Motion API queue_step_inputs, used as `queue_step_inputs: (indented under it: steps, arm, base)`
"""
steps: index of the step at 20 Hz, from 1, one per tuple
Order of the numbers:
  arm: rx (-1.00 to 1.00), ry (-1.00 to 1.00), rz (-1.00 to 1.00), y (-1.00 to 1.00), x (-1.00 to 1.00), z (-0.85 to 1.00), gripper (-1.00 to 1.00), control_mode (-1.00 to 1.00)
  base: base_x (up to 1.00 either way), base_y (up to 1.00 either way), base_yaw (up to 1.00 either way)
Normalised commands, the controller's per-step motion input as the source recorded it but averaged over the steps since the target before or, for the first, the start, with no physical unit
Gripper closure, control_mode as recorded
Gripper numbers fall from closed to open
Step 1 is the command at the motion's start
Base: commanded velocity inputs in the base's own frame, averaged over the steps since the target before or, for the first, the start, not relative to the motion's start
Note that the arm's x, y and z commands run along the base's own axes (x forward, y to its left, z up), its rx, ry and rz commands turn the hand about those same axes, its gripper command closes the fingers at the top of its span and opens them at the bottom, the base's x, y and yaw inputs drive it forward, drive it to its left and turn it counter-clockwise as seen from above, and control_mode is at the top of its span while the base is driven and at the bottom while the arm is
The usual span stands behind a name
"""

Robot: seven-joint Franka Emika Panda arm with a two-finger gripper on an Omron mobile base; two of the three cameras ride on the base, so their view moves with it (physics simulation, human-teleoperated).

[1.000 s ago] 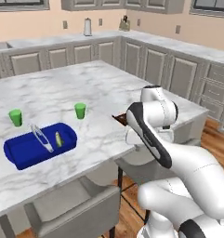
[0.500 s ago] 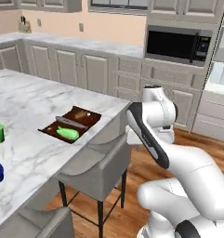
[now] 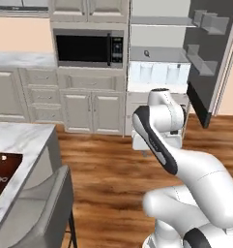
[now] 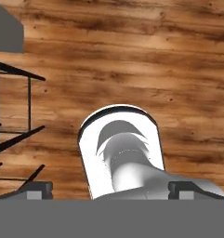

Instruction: Gather the potato and corn from the fridge and place them on a tray on the dining counter. Then gather the fishs from the fridge and place them on the other tray.

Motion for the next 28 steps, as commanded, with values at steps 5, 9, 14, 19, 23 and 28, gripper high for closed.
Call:
queue_step_inputs:
  steps: [5,9,14,19,23,28]
  arm:
    - [0.0,0.0,0.0,0.0,0.0,0.0,-1.0,1.0]
    - [0.0,0.0,0.0,0.0,0.0,0.0,-1.0,1.0]
    - [0.0,0.0,0.0,0.0,0.0,0.0,-1.0,1.0]
    - [0.0,0.0,0.0,0.0,0.0,0.0,-1.0,1.0]
    - [0.0,0.0,0.0,0.0,0.0,0.0,-1.0,1.0]
    - [0.0,0.0,0.0,0.0,0.0,0.0,-1.0,1.0]
  base:
    - [0.89,-0.3,-0.49]
    - [1.0,-0.11,-0.23]
    - [1.0,-0.07,-0.18]
    - [1.0,0.0,-0.16]
    - [1.0,0.06,-0.15]
    - [1.0,0.08,-0.07]
